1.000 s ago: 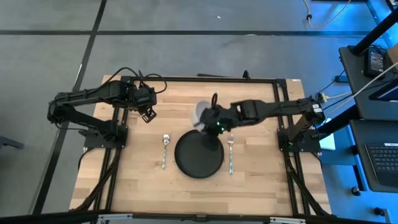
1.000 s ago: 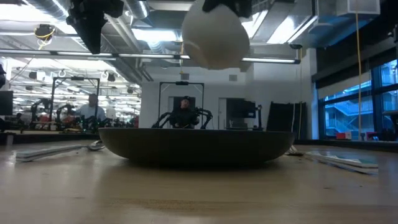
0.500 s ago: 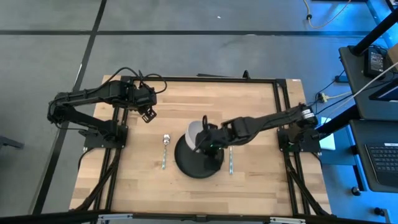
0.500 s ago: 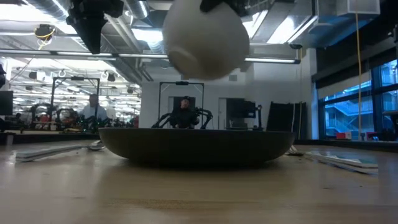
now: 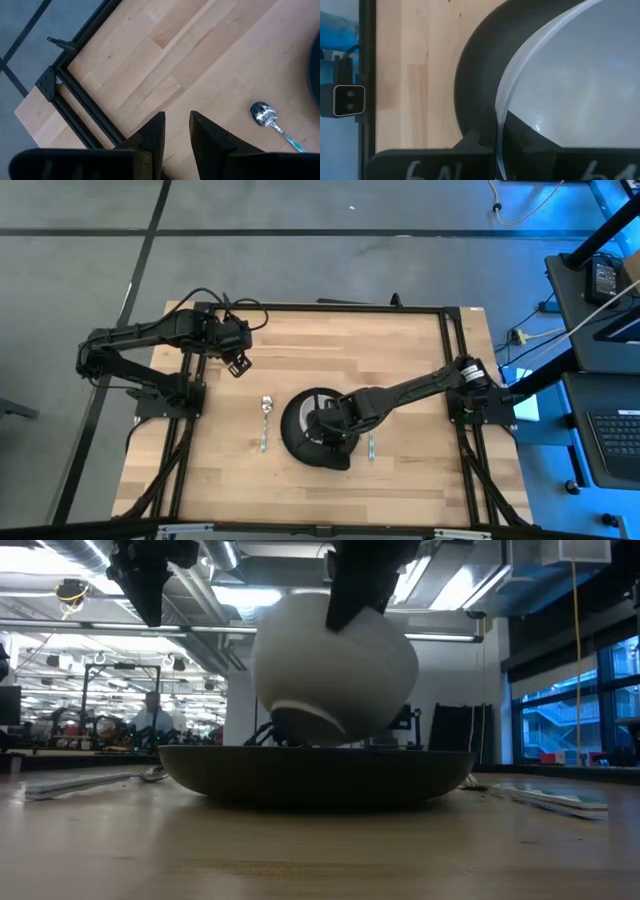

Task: Set table place
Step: Put the white bowl on top of the black plate

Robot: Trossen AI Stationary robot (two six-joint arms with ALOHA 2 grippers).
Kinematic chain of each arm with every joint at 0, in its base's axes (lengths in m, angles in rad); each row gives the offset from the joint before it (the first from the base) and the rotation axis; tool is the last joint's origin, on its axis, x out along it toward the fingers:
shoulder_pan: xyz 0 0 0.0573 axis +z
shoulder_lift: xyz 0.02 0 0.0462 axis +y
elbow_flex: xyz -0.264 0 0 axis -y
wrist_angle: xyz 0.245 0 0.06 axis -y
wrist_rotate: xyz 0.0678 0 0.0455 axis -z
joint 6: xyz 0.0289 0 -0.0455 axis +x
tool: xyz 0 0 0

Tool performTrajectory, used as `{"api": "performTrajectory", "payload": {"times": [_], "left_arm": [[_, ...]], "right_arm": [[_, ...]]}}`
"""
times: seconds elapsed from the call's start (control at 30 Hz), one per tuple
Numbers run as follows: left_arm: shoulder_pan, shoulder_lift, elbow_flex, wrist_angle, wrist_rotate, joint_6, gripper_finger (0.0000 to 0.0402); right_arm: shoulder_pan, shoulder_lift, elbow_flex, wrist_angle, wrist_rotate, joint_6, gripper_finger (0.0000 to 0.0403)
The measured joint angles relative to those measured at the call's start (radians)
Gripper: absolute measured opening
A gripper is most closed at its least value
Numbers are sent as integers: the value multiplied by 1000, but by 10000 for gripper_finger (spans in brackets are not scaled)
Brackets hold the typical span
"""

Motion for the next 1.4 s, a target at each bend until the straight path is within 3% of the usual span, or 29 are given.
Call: {"api": "performTrajectory", "payload": {"times": [0.63, 0.9, 1.4], "left_arm": [[0, 0, 0, 0, 0, -23, 82], [0, 0, 0, 0, 0, -22, 82], [0, 0, 0, 0, 0, -22, 82]], "right_arm": [[0, 78, 0, -3, 12, 3, 7], [-1, 79, 0, -4, 7, 8, 34], [-1, 79, 0, 32, 11, 85, 24]]}}
